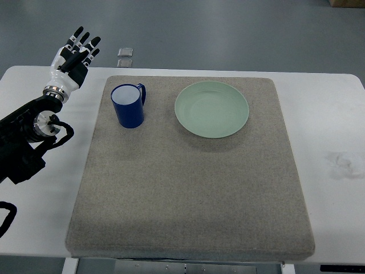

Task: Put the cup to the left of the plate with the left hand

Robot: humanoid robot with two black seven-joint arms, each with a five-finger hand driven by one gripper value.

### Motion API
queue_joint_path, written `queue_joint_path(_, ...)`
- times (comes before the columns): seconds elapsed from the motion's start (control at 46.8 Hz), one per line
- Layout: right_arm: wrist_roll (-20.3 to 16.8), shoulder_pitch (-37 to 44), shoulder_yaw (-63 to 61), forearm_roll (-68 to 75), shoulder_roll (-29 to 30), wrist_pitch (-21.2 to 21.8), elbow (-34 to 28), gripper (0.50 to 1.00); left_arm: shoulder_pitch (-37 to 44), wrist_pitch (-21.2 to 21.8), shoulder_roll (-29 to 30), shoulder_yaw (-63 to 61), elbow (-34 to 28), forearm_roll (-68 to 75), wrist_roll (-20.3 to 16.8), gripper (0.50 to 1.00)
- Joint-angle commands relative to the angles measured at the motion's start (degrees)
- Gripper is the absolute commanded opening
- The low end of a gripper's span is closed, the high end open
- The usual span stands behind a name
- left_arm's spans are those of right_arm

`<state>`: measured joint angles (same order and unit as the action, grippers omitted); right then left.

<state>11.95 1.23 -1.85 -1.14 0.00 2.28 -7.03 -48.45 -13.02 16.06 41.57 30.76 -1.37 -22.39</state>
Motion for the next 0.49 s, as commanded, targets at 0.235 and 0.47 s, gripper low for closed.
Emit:
queue_joint_path(0.235,0.0,0.0,0.0,0.0,0.0,0.0,0.0,0.932,-0.7,-0.8,-1.4,-0.3,0.0,1.2,-2.0,0.981)
queue_joint_path(0.47,0.0,0.0,0.0,0.0,0.0,0.0,0.0,0.932,-0.9,-0.9,-1.4,-0.6,-0.1,1.2,-2.0,0.994)
